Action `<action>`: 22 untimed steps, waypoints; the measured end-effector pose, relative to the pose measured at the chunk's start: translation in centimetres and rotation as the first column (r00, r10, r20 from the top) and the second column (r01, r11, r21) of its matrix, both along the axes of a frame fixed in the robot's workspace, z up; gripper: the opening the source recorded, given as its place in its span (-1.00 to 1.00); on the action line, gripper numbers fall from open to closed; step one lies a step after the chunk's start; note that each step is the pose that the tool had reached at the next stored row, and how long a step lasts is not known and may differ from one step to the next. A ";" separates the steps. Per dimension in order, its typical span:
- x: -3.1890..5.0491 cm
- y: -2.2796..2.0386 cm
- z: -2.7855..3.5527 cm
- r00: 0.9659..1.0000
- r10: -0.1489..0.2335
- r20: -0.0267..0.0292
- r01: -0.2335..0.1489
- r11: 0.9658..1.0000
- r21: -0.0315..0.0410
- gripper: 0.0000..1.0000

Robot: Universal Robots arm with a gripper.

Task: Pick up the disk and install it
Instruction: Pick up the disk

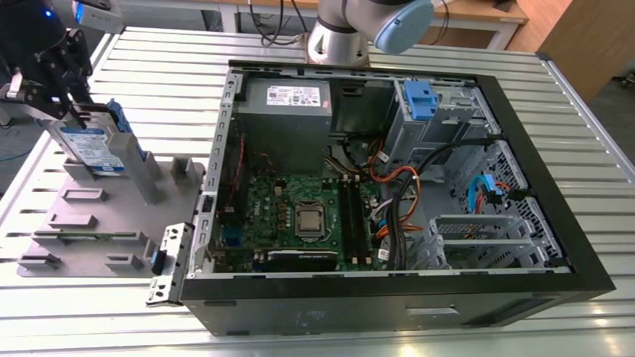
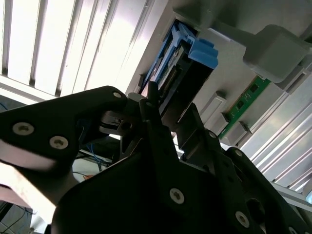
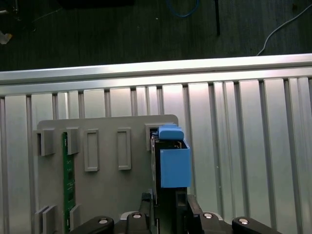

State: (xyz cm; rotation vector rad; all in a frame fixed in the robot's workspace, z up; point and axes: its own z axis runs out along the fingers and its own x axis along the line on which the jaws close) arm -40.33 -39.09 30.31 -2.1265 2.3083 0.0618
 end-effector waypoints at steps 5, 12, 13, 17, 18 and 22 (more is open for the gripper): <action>0.00 -0.03 0.00 1.000 0.000 0.000 0.000 1.000 0.000 -0.30; 0.00 -0.09 0.00 1.000 0.000 0.000 0.000 1.000 0.000 -0.30; 0.00 -0.09 0.00 1.000 0.000 0.000 0.000 1.000 0.000 -0.30; 0.00 0.02 0.00 1.000 0.000 0.000 0.000 1.000 0.002 -0.30; 0.00 0.05 0.00 1.000 0.000 0.000 0.000 1.000 0.004 -0.30; 0.00 0.10 0.00 1.000 0.000 0.000 0.000 1.000 0.007 -0.30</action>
